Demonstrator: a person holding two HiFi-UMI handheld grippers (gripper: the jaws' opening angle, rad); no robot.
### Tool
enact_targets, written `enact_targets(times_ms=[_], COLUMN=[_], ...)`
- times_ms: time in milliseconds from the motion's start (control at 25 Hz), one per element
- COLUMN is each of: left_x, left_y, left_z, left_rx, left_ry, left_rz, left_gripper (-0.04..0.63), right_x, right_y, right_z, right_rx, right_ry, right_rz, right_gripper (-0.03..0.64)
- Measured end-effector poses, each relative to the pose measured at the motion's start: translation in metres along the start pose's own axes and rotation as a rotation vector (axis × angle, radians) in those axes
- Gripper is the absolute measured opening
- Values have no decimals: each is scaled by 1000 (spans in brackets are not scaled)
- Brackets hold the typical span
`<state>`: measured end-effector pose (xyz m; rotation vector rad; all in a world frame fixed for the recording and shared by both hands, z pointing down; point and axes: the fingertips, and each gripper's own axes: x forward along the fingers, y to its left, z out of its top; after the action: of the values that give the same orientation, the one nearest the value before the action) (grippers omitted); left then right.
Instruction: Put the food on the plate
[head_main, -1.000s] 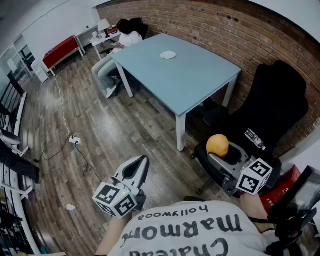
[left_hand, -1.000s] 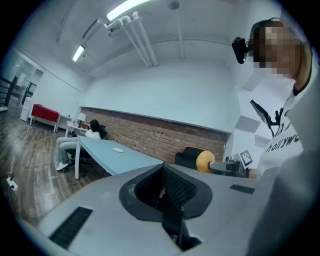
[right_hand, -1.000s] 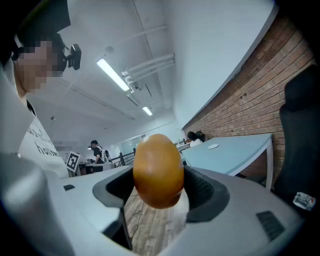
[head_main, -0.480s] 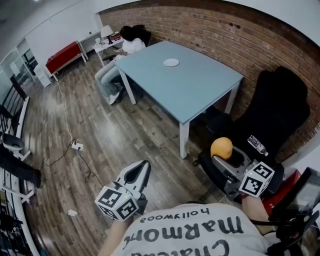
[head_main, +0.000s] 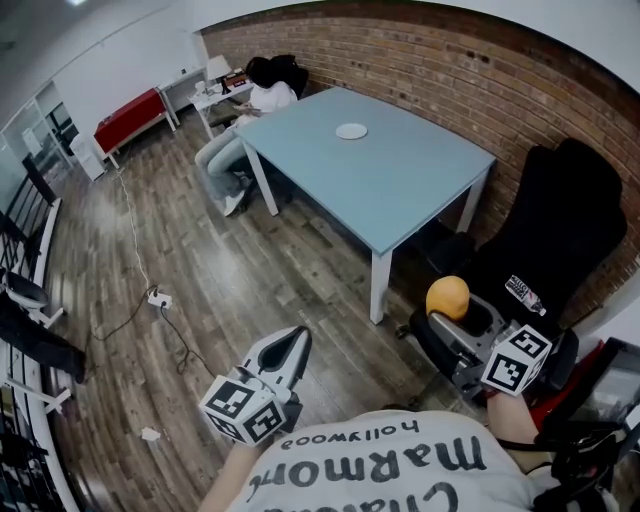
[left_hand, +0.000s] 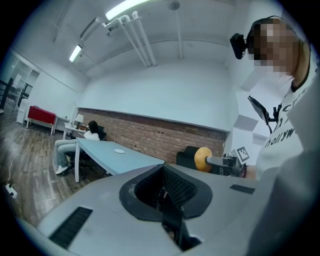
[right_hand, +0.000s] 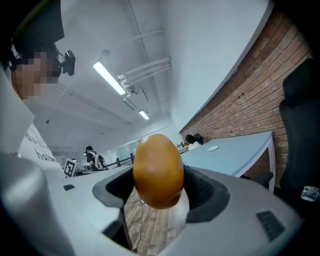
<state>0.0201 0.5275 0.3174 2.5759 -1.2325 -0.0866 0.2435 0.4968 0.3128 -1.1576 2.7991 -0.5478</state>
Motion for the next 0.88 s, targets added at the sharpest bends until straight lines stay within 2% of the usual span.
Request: enact_targets(times_ms=[200,360,680,880], left_x=[-8,-1,46,80], left_y=[20,36,65,90], left_z=[-5,-10,-4,5], left_rx=[-41,-95,-74,-55], left_ry=[-58,-46,-18,-22], left_rz=[-5,8,-1,18], left_gripper=[6,6,6,6], right_x=[12,19,65,98], right_y=[3,-3,-39,-66], right_z=[-19,-24,-8,0], right_rx=[-21,-21,-32,-87], right_ry=[29,64,79,122], right_rz=[-15,-29,-8,15], right_gripper=[313,313,313,313])
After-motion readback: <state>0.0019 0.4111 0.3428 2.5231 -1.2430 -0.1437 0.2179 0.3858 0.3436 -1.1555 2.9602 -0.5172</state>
